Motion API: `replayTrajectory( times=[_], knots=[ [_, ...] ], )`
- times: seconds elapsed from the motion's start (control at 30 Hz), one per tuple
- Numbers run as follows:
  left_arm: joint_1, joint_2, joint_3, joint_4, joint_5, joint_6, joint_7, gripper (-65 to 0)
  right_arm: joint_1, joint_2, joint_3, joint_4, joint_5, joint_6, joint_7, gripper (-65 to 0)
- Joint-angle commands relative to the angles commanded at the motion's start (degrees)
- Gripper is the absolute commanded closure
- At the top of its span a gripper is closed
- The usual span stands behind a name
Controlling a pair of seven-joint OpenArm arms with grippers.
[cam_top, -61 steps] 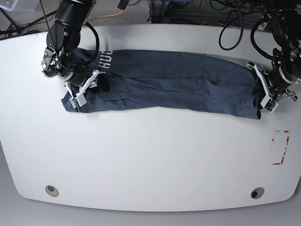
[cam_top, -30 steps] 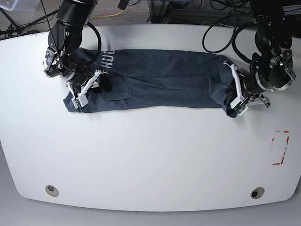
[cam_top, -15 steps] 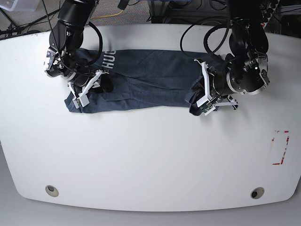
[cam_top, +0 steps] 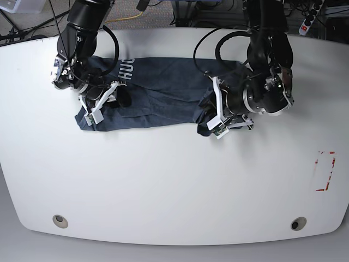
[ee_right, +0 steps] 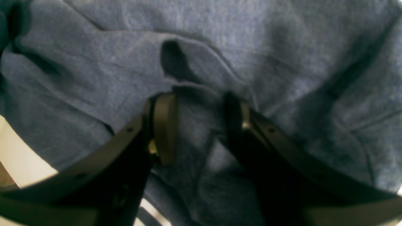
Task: Fold the T-shirt properly
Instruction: 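Carry the strip end with the left gripper toward the right gripper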
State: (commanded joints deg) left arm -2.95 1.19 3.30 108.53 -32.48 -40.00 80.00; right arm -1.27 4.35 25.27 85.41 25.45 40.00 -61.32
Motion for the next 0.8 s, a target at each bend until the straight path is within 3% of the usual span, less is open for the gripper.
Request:
replayTrajectory(
  times=[0.33, 0.4, 0.5, 0.63, 0.8],
  knots=[
    [-0.8, 2.1, 9.1, -0.1, 9.8, 0.0, -1.1, -5.7, 0.0, 0.0, 0.0, 0.0, 0.0, 0.00, 0.0, -23.9],
    [-0.8, 3.1, 9.2, -0.2, 10.8, 0.0, -1.5, -10.6, 0.0, 0.0, 0.0, 0.0, 0.0, 0.00, 0.0, -23.9],
    [-0.8, 4.4, 10.5, -0.2, 12.8, 0.0, -1.5, -23.6, 0.0, 0.0, 0.0, 0.0, 0.0, 0.00, 0.0, -23.9],
    [-0.8, 5.8, 12.8, -0.1, 15.4, 0.0, -1.7, -34.3, 0.0, 0.0, 0.0, 0.0, 0.0, 0.00, 0.0, -23.9],
    [-2.0, 7.0, 16.2, 1.1, 15.2, 0.0, -1.7, -35.3, 0.0, 0.0, 0.0, 0.0, 0.0, 0.00, 0.1, -23.9]
  ],
)
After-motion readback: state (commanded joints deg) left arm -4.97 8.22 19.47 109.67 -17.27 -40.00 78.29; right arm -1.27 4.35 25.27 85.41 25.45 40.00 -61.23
